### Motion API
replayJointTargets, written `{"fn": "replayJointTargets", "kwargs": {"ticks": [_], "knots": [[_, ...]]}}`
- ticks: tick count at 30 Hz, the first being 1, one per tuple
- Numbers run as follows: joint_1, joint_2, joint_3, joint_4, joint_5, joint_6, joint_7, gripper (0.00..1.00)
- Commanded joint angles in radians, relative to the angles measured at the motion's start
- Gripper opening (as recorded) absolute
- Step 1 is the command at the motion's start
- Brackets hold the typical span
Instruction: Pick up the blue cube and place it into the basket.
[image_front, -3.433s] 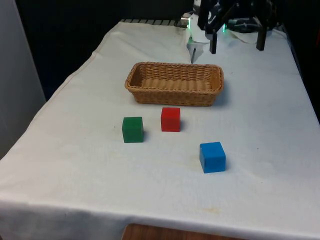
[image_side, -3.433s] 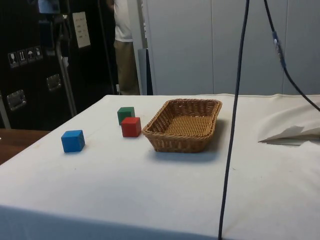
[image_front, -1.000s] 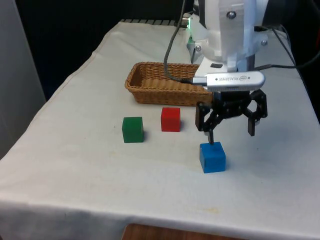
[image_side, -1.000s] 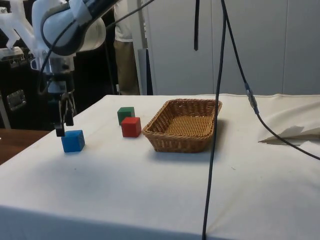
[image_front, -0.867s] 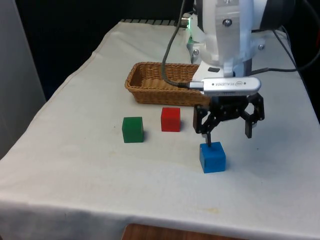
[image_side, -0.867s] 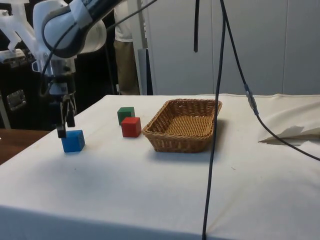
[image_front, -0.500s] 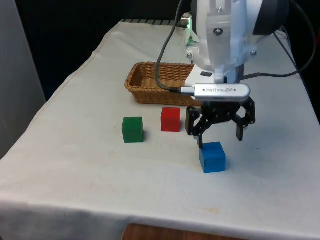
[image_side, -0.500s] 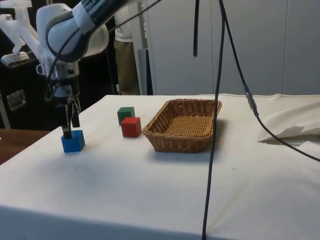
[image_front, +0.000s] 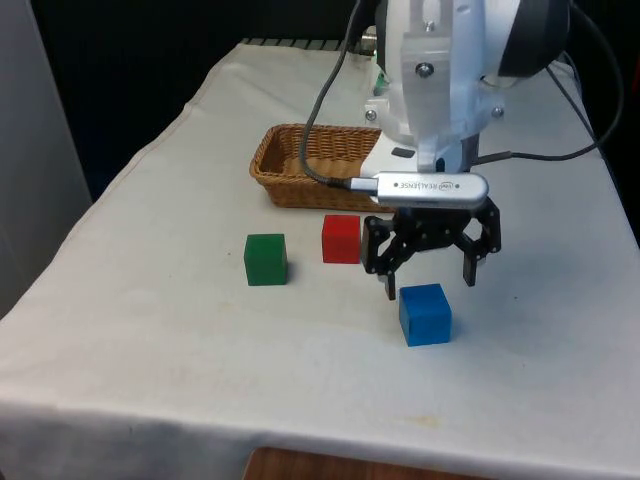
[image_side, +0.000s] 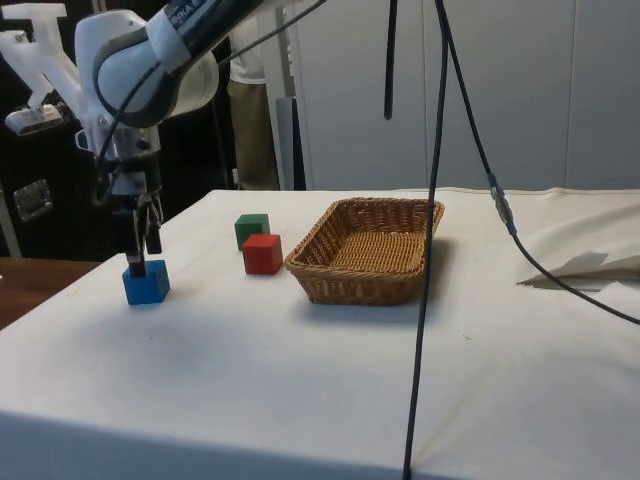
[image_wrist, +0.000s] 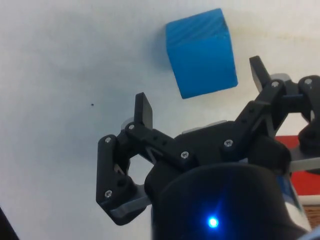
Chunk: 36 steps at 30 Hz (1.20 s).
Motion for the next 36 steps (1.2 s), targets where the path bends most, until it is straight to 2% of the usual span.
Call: {"fn": "replayJointTargets", "kwargs": {"ticks": [1, 7, 8, 9, 12, 16, 17, 19, 25, 26, 27, 29, 30, 31, 32, 34, 35, 36], "knots": [[-0.003, 0.012, 0.000, 0.016, 0.001, -0.005, -0.003, 1.00], [-0.007, 0.047, -0.006, 0.070, 0.002, -0.020, -0.007, 1.00], [-0.004, 0.038, -0.008, 0.054, 0.000, -0.003, -0.003, 1.00], [-0.007, 0.058, -0.007, 0.086, 0.001, -0.021, -0.008, 1.00], [-0.007, 0.076, -0.008, 0.106, 0.001, -0.019, -0.007, 1.00], [-0.007, 0.100, -0.007, 0.128, 0.002, -0.012, -0.008, 1.00], [-0.005, 0.088, -0.010, 0.116, 0.000, -0.004, -0.004, 1.00], [-0.008, 0.117, -0.006, 0.144, 0.004, -0.010, -0.009, 1.00], [-0.009, 0.138, -0.003, 0.162, 0.007, -0.009, -0.011, 1.00], [-0.005, 0.133, -0.009, 0.155, 0.002, -0.004, -0.004, 1.00], [-0.009, 0.139, -0.003, 0.162, 0.008, -0.009, -0.011, 1.00], [-0.009, 0.139, -0.003, 0.162, 0.008, -0.007, -0.010, 1.00], [-0.009, 0.140, -0.003, 0.162, 0.008, -0.007, -0.010, 0.97], [-0.009, 0.140, -0.003, 0.162, 0.008, -0.007, -0.010, 0.89], [-0.009, 0.140, -0.003, 0.162, 0.009, -0.006, -0.010, 0.69], [-0.009, 0.140, -0.004, 0.162, 0.009, -0.006, -0.010, 0.46], [-0.005, 0.134, -0.009, 0.155, 0.004, -0.004, -0.004, 0.34], [-0.009, 0.140, -0.004, 0.162, 0.009, -0.006, -0.010, 0.34]]}}
